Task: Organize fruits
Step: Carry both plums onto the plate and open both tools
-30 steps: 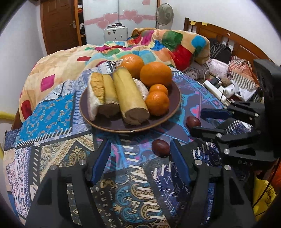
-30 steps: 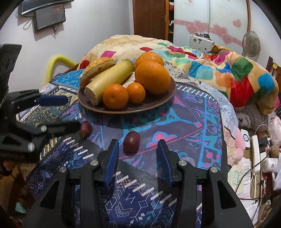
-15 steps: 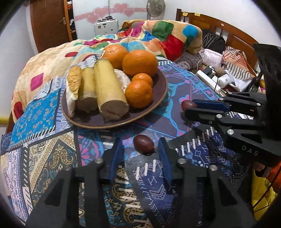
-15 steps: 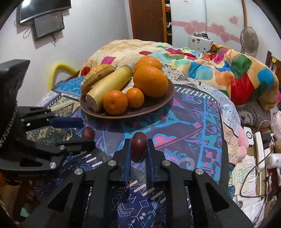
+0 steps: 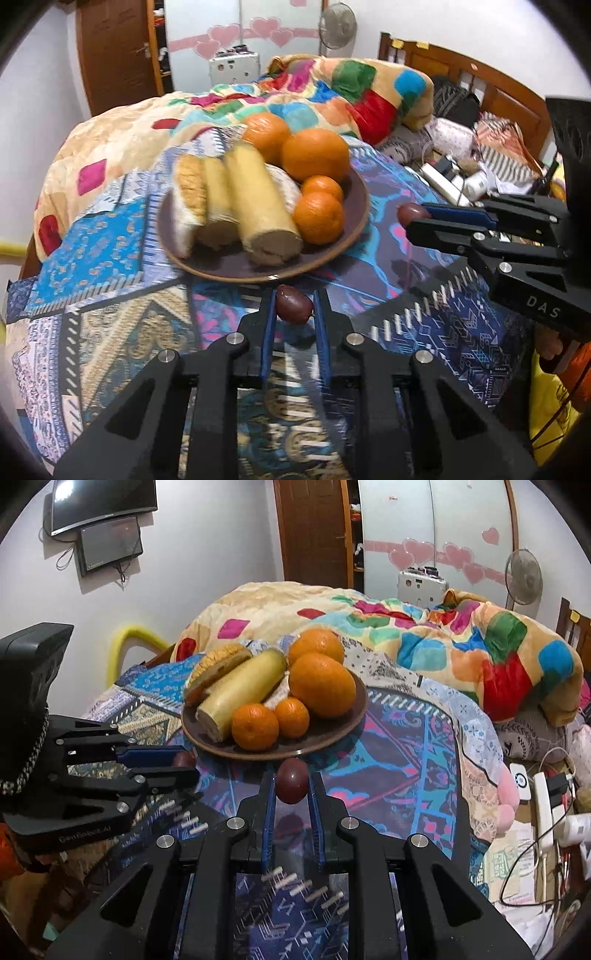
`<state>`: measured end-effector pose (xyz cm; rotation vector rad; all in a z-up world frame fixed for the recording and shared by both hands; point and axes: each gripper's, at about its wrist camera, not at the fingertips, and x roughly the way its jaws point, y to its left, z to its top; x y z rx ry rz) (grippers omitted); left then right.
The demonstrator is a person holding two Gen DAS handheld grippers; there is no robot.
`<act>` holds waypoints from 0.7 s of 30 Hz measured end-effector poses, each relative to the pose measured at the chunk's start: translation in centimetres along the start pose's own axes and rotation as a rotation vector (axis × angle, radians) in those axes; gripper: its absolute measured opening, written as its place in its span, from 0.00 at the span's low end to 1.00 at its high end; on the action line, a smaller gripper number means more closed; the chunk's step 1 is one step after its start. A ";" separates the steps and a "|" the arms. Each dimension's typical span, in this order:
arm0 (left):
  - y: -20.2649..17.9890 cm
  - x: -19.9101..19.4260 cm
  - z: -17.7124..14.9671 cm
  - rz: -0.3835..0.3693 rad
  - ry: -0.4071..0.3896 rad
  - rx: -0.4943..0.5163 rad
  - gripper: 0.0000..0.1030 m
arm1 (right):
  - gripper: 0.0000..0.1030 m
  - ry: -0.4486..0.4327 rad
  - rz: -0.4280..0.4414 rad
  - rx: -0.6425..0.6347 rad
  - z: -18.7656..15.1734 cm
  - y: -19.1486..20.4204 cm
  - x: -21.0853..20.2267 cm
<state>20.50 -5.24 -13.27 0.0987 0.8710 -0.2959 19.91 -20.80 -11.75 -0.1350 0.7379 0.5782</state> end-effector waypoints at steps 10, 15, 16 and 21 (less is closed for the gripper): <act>3.6 -1.0 1.5 0.034 -0.060 -0.083 0.19 | 0.15 -0.031 -0.017 0.005 2.2 -0.1 0.9; 4.3 -0.1 1.8 0.009 -0.050 -0.113 0.19 | 0.15 -0.026 -0.034 0.007 2.8 -0.3 2.0; 4.3 0.1 1.8 0.012 -0.047 -0.113 0.19 | 0.15 -0.020 -0.035 0.010 2.9 -0.4 2.3; 4.2 0.9 2.0 0.022 -0.045 -0.105 0.19 | 0.15 0.015 -0.018 0.033 3.0 -0.9 3.8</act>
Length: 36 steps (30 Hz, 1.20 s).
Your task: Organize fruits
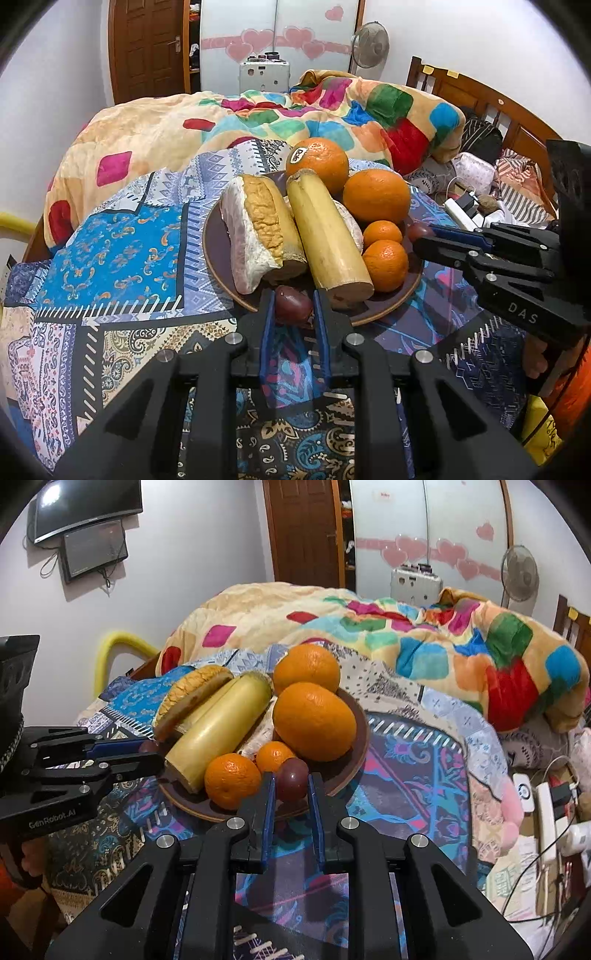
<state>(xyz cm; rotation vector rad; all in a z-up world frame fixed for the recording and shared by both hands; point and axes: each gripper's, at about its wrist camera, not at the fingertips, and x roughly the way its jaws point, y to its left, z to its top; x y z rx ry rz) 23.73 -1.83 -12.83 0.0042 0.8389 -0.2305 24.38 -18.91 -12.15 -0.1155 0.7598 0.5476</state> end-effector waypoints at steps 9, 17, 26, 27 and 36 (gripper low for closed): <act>0.2 0.4 -0.4 -0.008 0.008 -0.009 0.21 | 0.16 0.014 0.005 -0.011 -0.2 0.3 0.4; 0.4 -0.1 -0.7 -0.012 0.009 -0.019 0.28 | 0.26 0.012 0.000 0.001 0.0 0.0 0.3; -0.1 -4.9 -0.5 0.009 -0.086 -0.018 0.29 | 0.26 -0.079 -0.014 0.006 0.8 0.9 -3.7; -0.3 -6.1 -0.4 0.016 -0.110 -0.016 0.29 | 0.26 -0.103 -0.011 0.005 1.0 1.2 -4.7; -3.0 -18.1 -1.1 0.064 -0.369 -0.007 0.29 | 0.26 -0.349 0.003 -0.002 1.9 4.6 -15.2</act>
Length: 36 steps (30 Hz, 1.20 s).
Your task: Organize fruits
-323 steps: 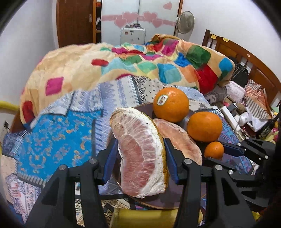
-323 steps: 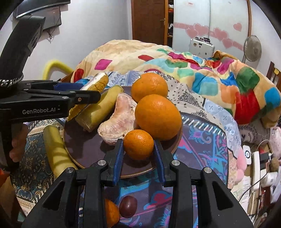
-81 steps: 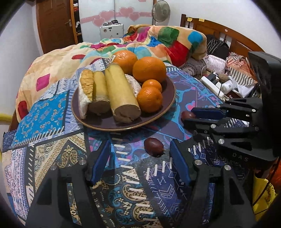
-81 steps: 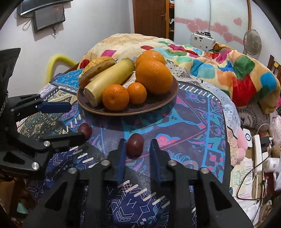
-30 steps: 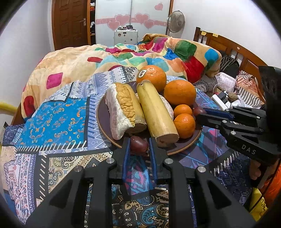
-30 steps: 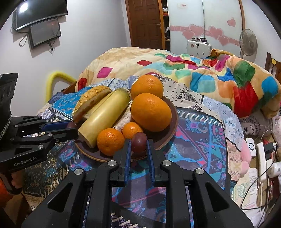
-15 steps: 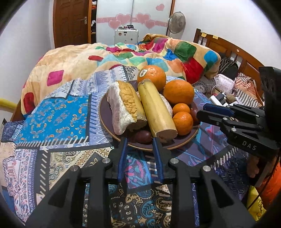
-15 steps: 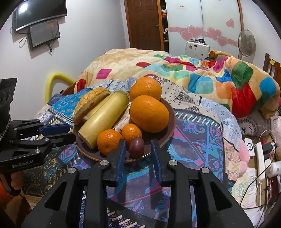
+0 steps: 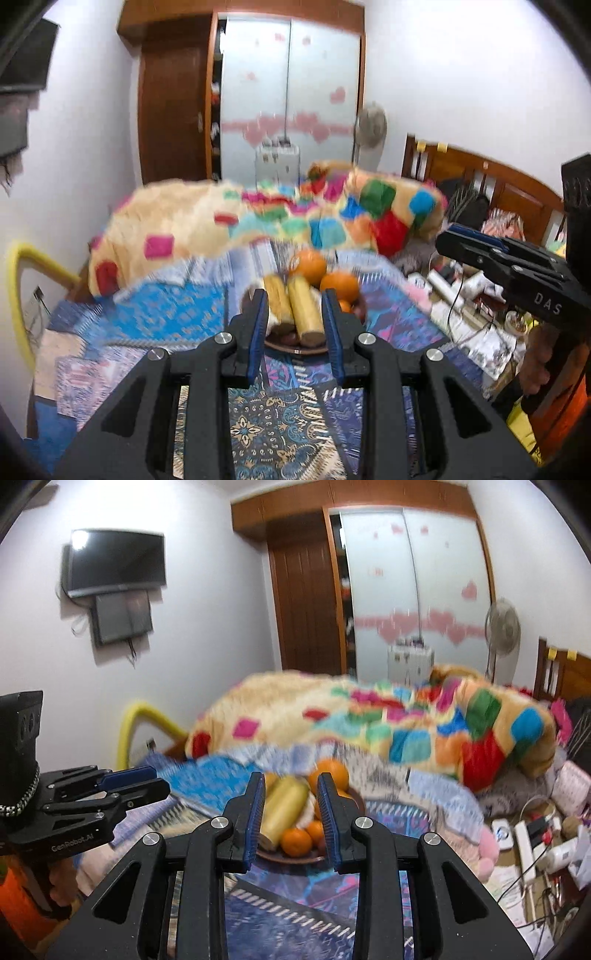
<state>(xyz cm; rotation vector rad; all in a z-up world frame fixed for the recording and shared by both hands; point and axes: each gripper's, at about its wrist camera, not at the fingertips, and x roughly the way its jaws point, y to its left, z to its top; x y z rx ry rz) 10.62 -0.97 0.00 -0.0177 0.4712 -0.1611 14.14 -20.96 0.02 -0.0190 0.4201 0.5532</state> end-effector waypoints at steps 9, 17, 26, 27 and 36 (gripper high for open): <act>-2.0 -10.0 -0.3 0.055 -0.209 -0.007 0.56 | 0.46 -0.215 -0.027 -0.020 0.0 4.2 -8.3; -2.8 -14.3 -1.2 0.087 -0.280 -0.005 0.75 | 0.75 -0.297 -0.065 -0.031 -0.6 6.3 -11.5; -3.5 -16.9 -2.4 0.120 -0.337 0.000 0.96 | 0.99 -0.330 -0.102 -0.020 -1.5 7.1 -13.2; -3.6 -17.1 -2.5 0.120 -0.340 0.000 0.98 | 1.00 -0.335 -0.105 -0.018 -1.5 7.1 -13.3; -3.8 -17.0 -2.9 0.123 -0.337 -0.001 1.00 | 1.00 -0.335 -0.125 -0.018 -2.3 7.5 -13.7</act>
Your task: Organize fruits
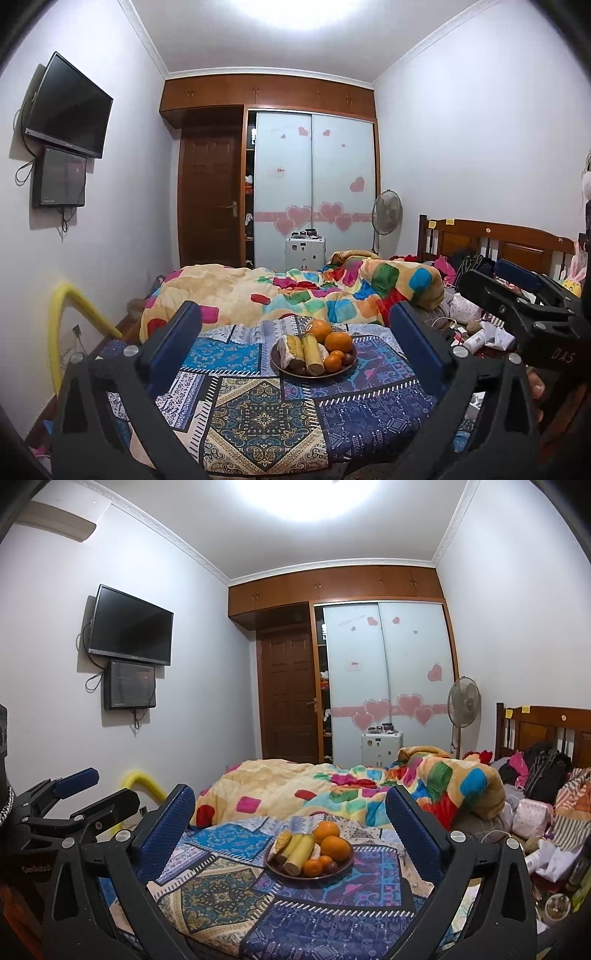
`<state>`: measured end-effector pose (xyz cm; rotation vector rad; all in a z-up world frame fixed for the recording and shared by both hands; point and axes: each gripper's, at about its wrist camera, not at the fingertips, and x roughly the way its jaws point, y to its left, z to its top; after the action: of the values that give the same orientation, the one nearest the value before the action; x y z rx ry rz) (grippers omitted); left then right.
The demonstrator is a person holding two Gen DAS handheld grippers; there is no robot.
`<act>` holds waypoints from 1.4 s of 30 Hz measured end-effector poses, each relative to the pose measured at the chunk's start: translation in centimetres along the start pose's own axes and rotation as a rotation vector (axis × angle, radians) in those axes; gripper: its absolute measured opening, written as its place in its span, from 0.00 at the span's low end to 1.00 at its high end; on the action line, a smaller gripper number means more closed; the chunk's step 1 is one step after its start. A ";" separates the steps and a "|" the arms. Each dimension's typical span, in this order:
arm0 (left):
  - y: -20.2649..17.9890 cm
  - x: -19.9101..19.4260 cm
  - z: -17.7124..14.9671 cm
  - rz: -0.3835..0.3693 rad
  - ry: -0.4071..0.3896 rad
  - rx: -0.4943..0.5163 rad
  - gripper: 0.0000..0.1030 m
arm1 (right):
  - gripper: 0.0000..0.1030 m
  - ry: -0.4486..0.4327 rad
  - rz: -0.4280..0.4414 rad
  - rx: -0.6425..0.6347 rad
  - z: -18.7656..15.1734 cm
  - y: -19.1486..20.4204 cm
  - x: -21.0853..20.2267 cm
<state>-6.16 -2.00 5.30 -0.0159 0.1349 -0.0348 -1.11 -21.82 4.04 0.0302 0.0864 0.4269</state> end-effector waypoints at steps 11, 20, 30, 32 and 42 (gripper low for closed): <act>0.4 1.0 -0.1 0.000 0.019 -0.017 1.00 | 1.00 0.016 -0.008 -0.009 -0.2 -0.1 0.1; 0.7 2.1 -0.3 -0.002 0.039 -0.029 1.00 | 1.00 0.024 -0.015 -0.007 -0.2 0.0 0.4; 0.9 2.9 -0.5 -0.012 0.060 -0.042 1.00 | 1.00 0.029 -0.012 -0.003 -0.2 -0.2 0.6; 0.9 2.9 -0.5 -0.014 0.060 -0.043 1.00 | 1.00 0.030 -0.013 -0.002 -0.2 -0.2 0.7; 1.0 3.3 -0.6 -0.030 0.071 -0.043 1.00 | 1.00 0.042 -0.028 0.000 -0.5 -0.1 1.3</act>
<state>-2.98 -1.17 4.22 -0.0594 0.2062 -0.0628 0.12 -21.39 3.47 0.0198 0.1275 0.3993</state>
